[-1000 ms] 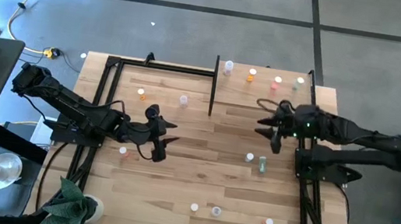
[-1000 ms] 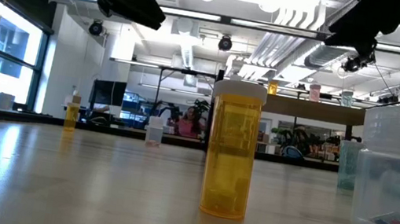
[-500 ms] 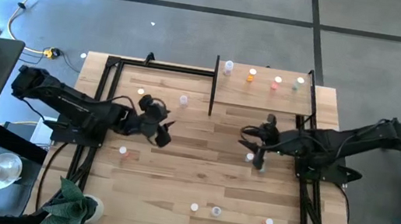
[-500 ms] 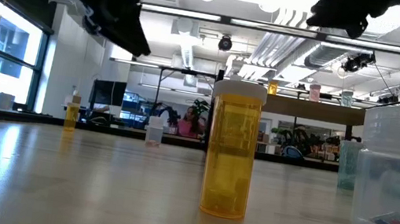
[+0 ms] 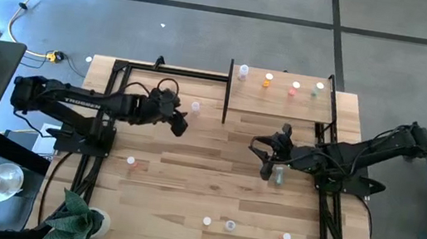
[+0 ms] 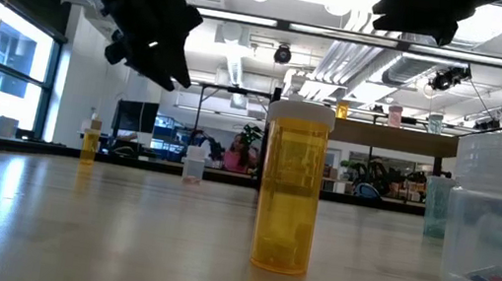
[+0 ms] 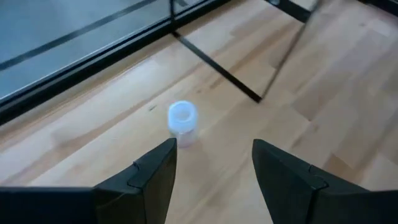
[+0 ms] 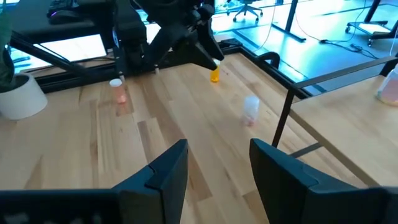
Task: Pick and place medicine bottles onto shelf by color
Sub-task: Put the top transparent pill bottle on the shelf aligned with the other transparent pill bottle
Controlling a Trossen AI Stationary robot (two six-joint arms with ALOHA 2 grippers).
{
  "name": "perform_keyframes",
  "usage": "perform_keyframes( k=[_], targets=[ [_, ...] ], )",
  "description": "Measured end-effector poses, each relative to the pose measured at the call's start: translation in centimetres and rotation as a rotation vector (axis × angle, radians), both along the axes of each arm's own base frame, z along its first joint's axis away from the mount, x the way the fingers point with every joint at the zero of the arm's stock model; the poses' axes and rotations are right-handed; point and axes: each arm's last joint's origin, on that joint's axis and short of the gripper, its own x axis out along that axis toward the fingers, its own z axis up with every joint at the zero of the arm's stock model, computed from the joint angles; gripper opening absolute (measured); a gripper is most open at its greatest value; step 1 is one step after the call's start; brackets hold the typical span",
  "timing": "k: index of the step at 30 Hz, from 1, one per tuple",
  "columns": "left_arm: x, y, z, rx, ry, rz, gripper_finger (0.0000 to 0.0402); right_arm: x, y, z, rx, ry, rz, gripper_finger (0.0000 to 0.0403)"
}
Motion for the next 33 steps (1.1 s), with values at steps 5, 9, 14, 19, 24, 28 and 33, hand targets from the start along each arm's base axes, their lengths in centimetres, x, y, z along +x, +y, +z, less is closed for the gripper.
perform_keyframes(
  k=[5, 9, 14, 19, 24, 28, 33],
  targets=[
    [0.3, 1.3, -0.1, -0.03, -0.044, 0.0, 0.0229, 0.0, 0.0, 0.0, 0.007, -0.002, -0.003, 0.0163],
    [1.4, 2.5, -1.0, -0.037, -0.084, 0.01, 0.0246, 0.0, 0.0, 0.0, 0.005, 0.002, -0.003, 0.0163],
    [2.5, 3.8, -3.0, -0.043, -0.065, 0.041, 0.025, -0.1, 0.0, -0.1, 0.001, 0.013, -0.003, 0.0163],
    [3.3, 4.4, -5.0, -0.054, -0.019, 0.059, 0.025, -0.1, 0.0, -0.2, -0.002, 0.023, -0.003, 0.0163],
    [3.9, 4.8, -6.6, -0.039, 0.009, 0.083, 0.025, -0.1, 0.0, -0.2, -0.002, 0.024, -0.003, 0.0163],
    [4.3, 5.0, -7.5, -0.025, 0.022, 0.101, 0.025, -0.1, 0.0, -0.2, -0.003, 0.024, -0.003, 0.0163],
    [4.7, 5.3, -8.5, -0.007, 0.027, 0.121, 0.025, -0.1, 0.0, -0.2, -0.003, 0.025, -0.003, 0.0163]
  ],
)
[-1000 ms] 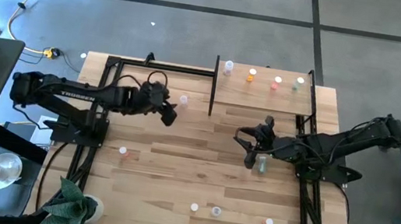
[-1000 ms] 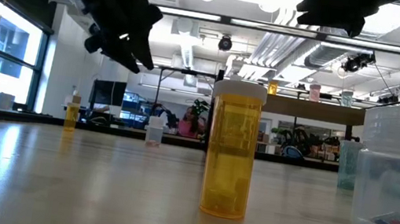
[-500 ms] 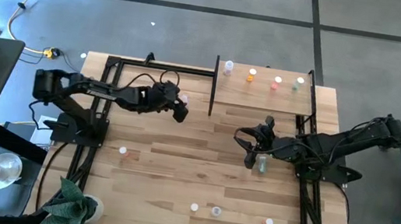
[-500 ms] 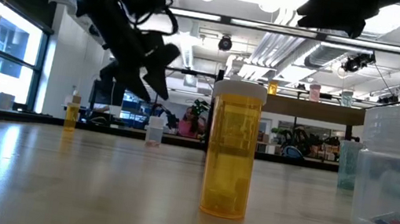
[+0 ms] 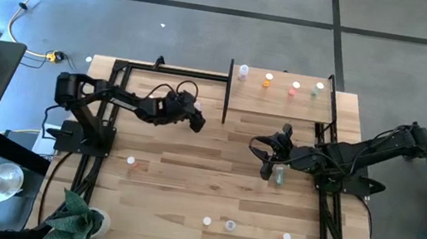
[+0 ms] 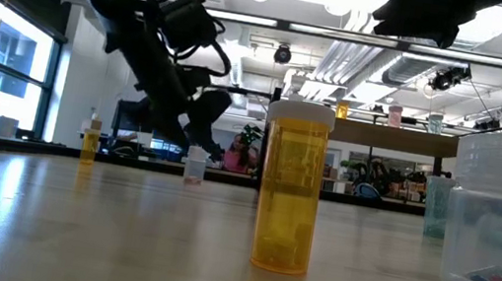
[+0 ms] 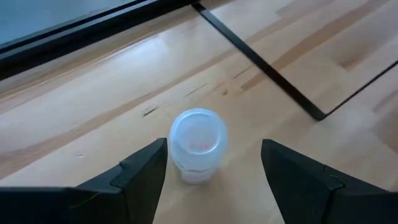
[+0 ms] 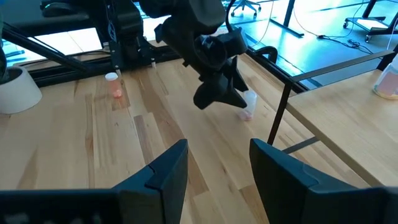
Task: Pick and place medicine bottles onto shelf by color
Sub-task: Put the top transparent pill bottle on the shelf aligned with the other transparent pill bottle
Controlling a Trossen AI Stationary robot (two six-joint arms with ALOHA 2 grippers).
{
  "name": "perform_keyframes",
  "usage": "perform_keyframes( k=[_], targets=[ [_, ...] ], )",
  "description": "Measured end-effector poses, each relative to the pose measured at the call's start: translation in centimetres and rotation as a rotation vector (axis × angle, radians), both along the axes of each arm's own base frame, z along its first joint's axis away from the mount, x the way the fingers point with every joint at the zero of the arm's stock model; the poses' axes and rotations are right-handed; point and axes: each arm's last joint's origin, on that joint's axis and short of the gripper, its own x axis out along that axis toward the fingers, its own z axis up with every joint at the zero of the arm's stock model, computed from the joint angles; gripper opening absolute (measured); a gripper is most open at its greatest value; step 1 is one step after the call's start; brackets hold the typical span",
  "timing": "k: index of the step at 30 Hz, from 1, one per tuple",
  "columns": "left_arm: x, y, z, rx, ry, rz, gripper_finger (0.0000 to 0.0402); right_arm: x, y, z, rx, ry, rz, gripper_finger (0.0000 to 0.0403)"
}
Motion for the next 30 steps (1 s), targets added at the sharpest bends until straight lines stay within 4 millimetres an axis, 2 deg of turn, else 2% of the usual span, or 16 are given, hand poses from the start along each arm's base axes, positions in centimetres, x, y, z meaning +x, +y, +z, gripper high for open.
perform_keyframes(
  k=[12, 26, 30],
  targets=[
    [0.09, 0.69, -0.95, 0.07, 0.03, 0.082, 0.0241, 0.0, 0.0, -0.01, 0.0, 0.001, 0.0, 0.0163],
    [0.18, 0.73, -0.83, 0.102, 0.052, 0.06, 0.0129, -0.02, -0.01, -0.04, -0.002, 0.004, 0.0, 0.0163],
    [0.19, 0.73, -0.83, 0.102, 0.052, 0.061, 0.012, -0.03, -0.01, -0.07, -0.003, 0.008, 0.0, 0.0163]
  ],
)
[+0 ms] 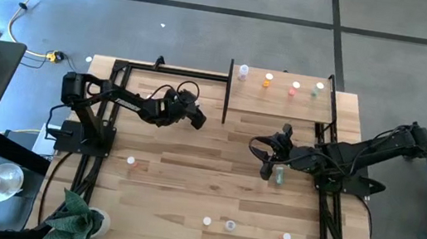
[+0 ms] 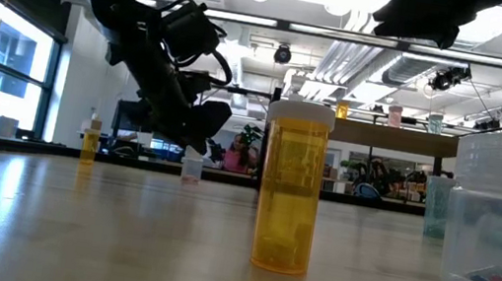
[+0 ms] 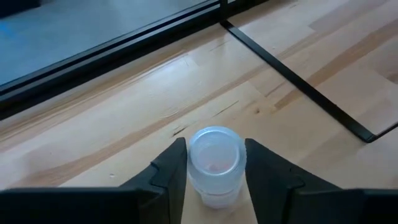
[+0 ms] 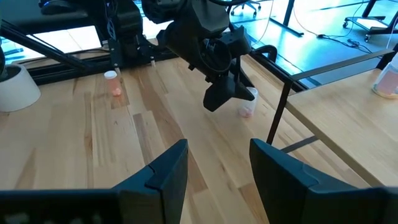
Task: Pick and place medicine bottles onto shelf by color
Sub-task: Put the top transparent pill bottle on the shelf aligned with the other transparent pill bottle
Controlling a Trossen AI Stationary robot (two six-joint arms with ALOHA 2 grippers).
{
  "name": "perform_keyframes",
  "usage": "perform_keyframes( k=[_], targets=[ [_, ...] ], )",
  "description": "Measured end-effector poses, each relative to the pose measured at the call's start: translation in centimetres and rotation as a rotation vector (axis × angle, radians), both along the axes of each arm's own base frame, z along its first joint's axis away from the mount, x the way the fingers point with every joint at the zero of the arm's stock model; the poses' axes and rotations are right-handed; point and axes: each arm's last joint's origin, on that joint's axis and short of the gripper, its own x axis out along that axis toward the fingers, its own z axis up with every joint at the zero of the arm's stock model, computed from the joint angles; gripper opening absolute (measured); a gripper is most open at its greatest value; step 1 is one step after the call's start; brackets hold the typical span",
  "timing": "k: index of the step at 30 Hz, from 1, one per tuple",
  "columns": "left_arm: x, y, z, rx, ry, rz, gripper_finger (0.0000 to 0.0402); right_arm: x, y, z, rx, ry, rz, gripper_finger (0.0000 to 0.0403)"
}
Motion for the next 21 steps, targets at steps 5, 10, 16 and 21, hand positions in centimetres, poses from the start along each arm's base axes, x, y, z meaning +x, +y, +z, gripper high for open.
perform_keyframes(
  k=[5, 10, 16, 21],
  targets=[
    [0.0, 0.0, 0.0, 0.0, 0.0, 0.0, 0.0128, 0.0, 0.0, -0.1, -0.003, 0.009, 0.0, 0.0163],
    [-0.1, -0.1, 1.1, 0.015, -0.025, -0.01, 0.0128, 0.0, 0.0, -0.1, -0.003, 0.01, 0.0, 0.0163],
    [-0.7, -0.5, 4.7, 0.074, -0.124, -0.029, 0.0129, 0.0, 0.0, -0.1, -0.003, 0.01, 0.0, 0.0163],
    [-1.4, -1.6, 8.6, 0.148, -0.212, -0.083, 0.0129, 0.0, 0.0, -0.1, -0.003, 0.01, -0.001, 0.0163]
  ],
)
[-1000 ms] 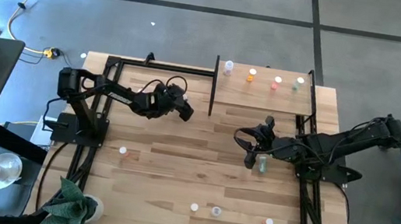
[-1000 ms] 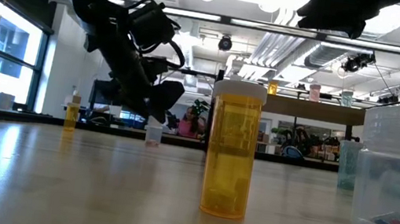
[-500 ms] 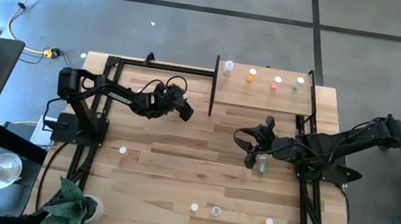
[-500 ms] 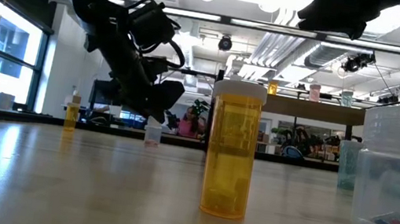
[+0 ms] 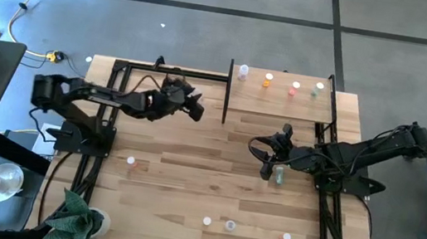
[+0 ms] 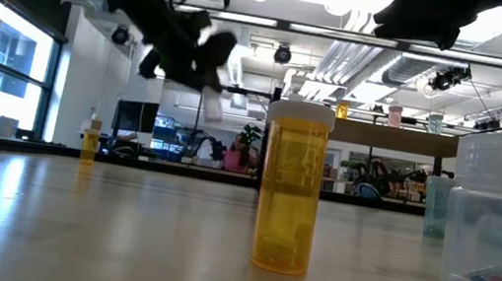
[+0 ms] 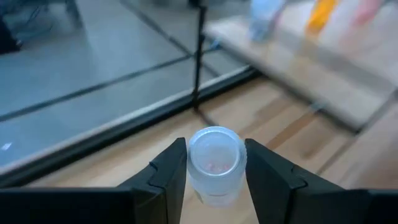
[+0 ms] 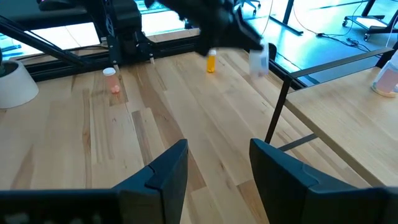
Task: Pick and place medicine bottles onto shelf by color
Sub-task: Put the top transparent pill bottle on the shelf aligned with the other transparent pill bottle
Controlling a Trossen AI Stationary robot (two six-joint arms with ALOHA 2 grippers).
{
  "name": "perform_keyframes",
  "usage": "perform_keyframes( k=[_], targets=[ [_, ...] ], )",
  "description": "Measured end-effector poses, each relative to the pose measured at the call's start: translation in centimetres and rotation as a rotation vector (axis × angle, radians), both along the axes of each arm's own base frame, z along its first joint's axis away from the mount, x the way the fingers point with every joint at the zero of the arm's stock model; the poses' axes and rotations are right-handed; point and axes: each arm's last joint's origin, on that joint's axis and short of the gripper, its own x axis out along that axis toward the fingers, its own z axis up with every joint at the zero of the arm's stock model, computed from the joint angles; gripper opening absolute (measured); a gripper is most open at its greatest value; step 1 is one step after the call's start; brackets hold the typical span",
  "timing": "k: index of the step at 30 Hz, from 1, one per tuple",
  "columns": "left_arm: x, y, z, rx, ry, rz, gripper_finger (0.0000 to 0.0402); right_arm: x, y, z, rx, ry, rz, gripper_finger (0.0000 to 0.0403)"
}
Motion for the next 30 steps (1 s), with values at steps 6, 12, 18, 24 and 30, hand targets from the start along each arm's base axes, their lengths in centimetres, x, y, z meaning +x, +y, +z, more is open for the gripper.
perform_keyframes(
  k=[6, 12, 18, 24, 30],
  targets=[
    [0.0, -1.2, 5.7, 0.121, -0.106, -0.073, 0.0129, 0.0, 0.0, 0.0, 0.0, 0.0, 0.0, 0.0163],
    [1.6, -1.3, 10.0, 0.183, -0.103, -0.219, 0.0129, 0.0, -0.1, 0.0, -0.012, -0.004, -0.025, 0.0163],
    [4.6, -0.2, 11.4, 0.173, 0.043, -0.274, 0.0129, -0.1, -0.2, 0.1, -0.028, -0.01, -0.059, 0.0163],
    [7.9, 1.0, 11.4, 0.145, 0.081, -0.34, 0.0129, -0.1, -0.2, 0.0, -0.033, 0.004, -0.058, 0.0163],
    [10.5, 2.0, 10.1, 0.142, 0.135, -0.37, 0.0129, -0.2, -0.2, -0.1, -0.034, 0.007, -0.058, 0.0163]
  ],
)
